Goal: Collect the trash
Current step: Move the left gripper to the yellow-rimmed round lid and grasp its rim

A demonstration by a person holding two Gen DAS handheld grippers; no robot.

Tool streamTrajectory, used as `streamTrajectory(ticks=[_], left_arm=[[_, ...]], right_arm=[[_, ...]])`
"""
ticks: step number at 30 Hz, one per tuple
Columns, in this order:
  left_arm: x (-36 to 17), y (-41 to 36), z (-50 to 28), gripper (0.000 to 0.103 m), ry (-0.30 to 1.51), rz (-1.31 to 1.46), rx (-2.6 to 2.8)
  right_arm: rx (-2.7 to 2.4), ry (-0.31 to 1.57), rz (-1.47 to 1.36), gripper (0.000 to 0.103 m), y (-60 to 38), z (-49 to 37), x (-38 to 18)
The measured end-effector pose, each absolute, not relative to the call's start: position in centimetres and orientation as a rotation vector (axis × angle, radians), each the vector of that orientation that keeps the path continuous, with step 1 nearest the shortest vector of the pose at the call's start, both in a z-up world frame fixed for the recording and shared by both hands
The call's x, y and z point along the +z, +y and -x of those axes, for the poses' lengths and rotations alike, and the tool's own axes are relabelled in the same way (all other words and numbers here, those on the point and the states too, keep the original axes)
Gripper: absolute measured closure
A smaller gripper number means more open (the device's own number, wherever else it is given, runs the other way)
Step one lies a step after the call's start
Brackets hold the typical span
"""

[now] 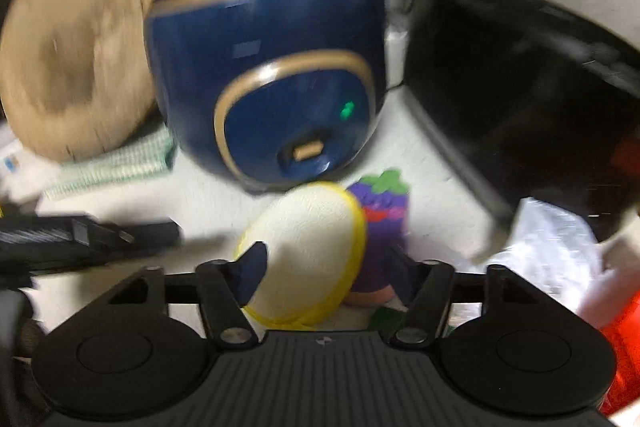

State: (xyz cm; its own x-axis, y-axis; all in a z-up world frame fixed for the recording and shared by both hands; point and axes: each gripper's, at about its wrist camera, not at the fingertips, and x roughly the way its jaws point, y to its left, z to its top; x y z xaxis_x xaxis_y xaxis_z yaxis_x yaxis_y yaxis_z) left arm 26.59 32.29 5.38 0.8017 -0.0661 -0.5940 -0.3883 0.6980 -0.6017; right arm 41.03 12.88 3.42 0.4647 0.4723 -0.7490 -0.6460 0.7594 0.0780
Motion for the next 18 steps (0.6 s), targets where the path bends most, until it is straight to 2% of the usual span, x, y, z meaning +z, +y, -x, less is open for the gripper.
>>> streamTrajectory(ticks=[1,4,10,18], left_arm=[[5.5,32.3,-26.4,0.069,0.628,0.786,0.192],[5.9,31.8,-26.2,0.069,0.639,0.763,0.159],[6.4,27.9,-26.8,0.069,0.694,0.676,-0.028],[6.4,19.4,-28.5,0.069,0.816,0.492,-0.225]], right_arm=[[0.694,0.864,0.248,0.072,13.2,-41.1,2.9],[0.691,0.899,0.222,0.082,12.3,-40.6,2.8],[0.643,0.89,0.121,0.087,5.4,-37.1,5.3],[0.501,0.979,-0.064,0.087,-4.3,-34.1,3.2]])
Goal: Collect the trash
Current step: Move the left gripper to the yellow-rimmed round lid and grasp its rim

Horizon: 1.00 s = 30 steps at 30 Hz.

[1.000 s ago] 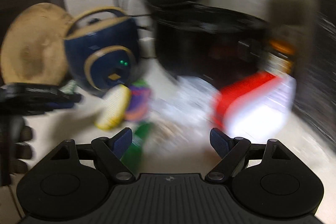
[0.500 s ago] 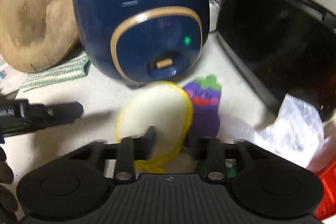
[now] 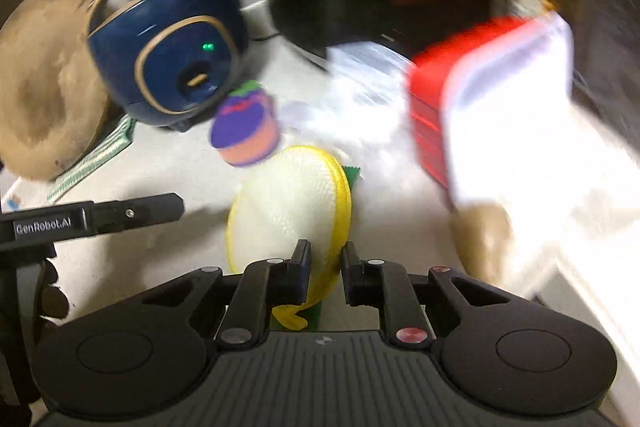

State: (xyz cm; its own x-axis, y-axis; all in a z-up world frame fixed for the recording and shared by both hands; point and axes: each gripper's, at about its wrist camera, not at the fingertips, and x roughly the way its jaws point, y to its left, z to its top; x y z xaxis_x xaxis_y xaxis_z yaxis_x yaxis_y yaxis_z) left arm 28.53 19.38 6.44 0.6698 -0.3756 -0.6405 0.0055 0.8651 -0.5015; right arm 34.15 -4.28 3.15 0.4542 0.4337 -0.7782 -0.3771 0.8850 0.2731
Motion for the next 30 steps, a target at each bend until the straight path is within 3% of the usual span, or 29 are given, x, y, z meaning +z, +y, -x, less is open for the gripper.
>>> streamTrajectory(ticks=[6,15,21,25,30], left_arm=[[6.1,15.7,-29.2,0.069,0.849,0.397,-0.228],[5.6,16.1,-29.7,0.069,0.851,0.43,-0.166],[5.5,17.1,-29.5,0.069,0.83,0.48,-0.165],[5.9,17.4,-29.2,0.069,0.807,0.481,-0.192],[5.8,17.6,-29.4,0.069,0.816,0.517,-0.259]], right_arm=[[0.422,0.935,-0.091,0.083,-7.0,-32.2,2.6],[0.339,0.861,-0.096,0.079,-9.6,-31.7,3.7],[0.331,0.836,-0.075,0.054,-9.9,-31.1,4.0],[0.345,0.812,-0.046,0.05,-10.0,-30.3,4.4],[0.387,0.794,-0.01,0.054,-8.6,-30.0,4.5]])
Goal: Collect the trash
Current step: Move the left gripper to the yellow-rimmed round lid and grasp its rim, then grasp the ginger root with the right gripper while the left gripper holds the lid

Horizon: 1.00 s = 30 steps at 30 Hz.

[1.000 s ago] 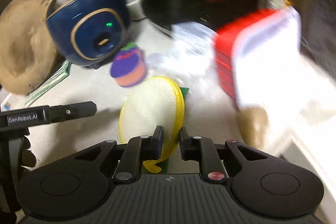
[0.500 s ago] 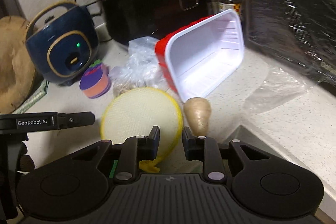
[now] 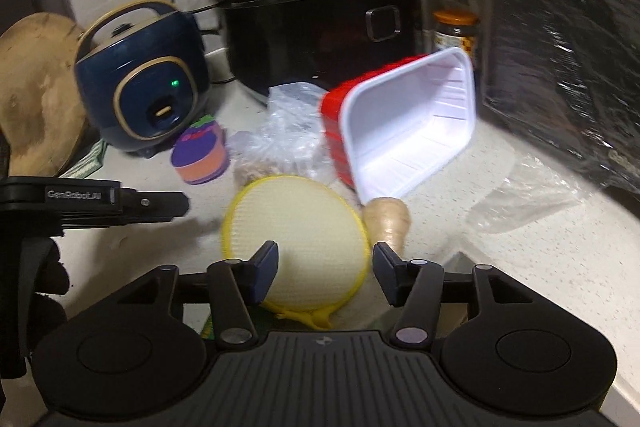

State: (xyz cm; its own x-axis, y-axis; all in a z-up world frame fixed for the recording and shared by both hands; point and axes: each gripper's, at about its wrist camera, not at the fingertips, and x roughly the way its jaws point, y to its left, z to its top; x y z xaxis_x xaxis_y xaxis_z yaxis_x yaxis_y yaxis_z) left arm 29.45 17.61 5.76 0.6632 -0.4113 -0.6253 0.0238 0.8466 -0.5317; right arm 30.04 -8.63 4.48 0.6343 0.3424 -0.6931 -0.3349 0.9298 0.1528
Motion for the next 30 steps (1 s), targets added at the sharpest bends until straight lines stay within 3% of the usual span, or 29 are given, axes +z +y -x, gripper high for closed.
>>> streamTrajectory(ticks=[3,18,26,30], left_arm=[[6.0,17.6,-29.8,0.069,0.81,0.588,-0.328],[4.5,9.2,-32.8,0.065,0.93,0.311,-0.311],[4.6,12.3,-31.4,0.084,0.912,0.565,-0.313],[6.4,14.9,-29.2,0.084,0.811,0.563,-0.199]], right_arm=[[0.379,0.827,0.001,0.062,-8.0,-30.6,3.8],[0.379,0.912,-0.004,0.063,-7.6,-30.9,0.9],[0.389,0.883,0.033,0.063,-7.8,-30.2,1.1],[0.387,0.773,0.024,0.062,-9.3,-29.7,3.1]])
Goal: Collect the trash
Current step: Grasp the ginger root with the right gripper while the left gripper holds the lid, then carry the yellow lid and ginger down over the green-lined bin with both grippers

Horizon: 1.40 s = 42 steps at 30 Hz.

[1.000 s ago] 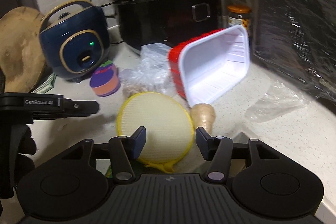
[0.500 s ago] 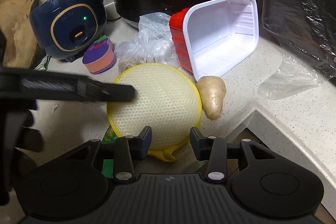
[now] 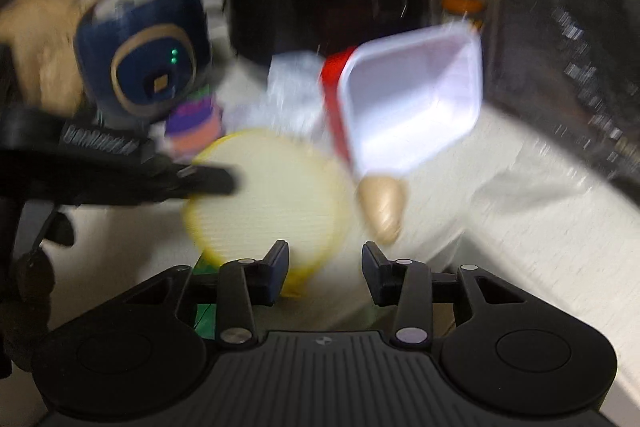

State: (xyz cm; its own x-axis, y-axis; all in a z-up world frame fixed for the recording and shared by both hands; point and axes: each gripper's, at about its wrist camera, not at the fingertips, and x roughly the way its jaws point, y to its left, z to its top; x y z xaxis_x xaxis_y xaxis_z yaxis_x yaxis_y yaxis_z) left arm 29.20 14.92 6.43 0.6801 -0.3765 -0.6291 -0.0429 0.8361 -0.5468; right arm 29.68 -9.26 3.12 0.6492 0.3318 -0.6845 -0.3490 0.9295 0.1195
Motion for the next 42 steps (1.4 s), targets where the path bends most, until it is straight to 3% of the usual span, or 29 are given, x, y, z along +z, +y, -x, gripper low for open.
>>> streamTrajectory(ticks=[3,15,18,26,34,42], left_arm=[[6.9,16.9,-28.0,0.084,0.796,0.587,-0.157],[7.9,19.6,-23.7,0.085,0.713,0.623,-0.06],[8.4,19.7,-23.4,0.085,0.695,0.623,-0.068],[9.1,18.2,-24.1,0.086,0.685,0.59,-0.105],[11.0,13.8,-24.9,0.086,0.67,0.521,-0.238],[9.5,5.8,-25.7,0.085,0.787,0.43,-0.426]], right_arm=[[0.338,0.73,-0.005,0.052,-10.5,-30.8,4.0],[0.294,0.847,0.095,0.052,-7.8,-37.5,-0.4],[0.283,0.852,0.095,0.067,-7.6,-37.5,-0.9],[0.363,0.871,-0.036,0.067,-8.6,-34.9,1.2],[0.377,0.84,-0.126,0.067,-11.9,-29.4,3.2],[0.188,0.865,-0.156,0.067,-19.5,-25.5,1.4]])
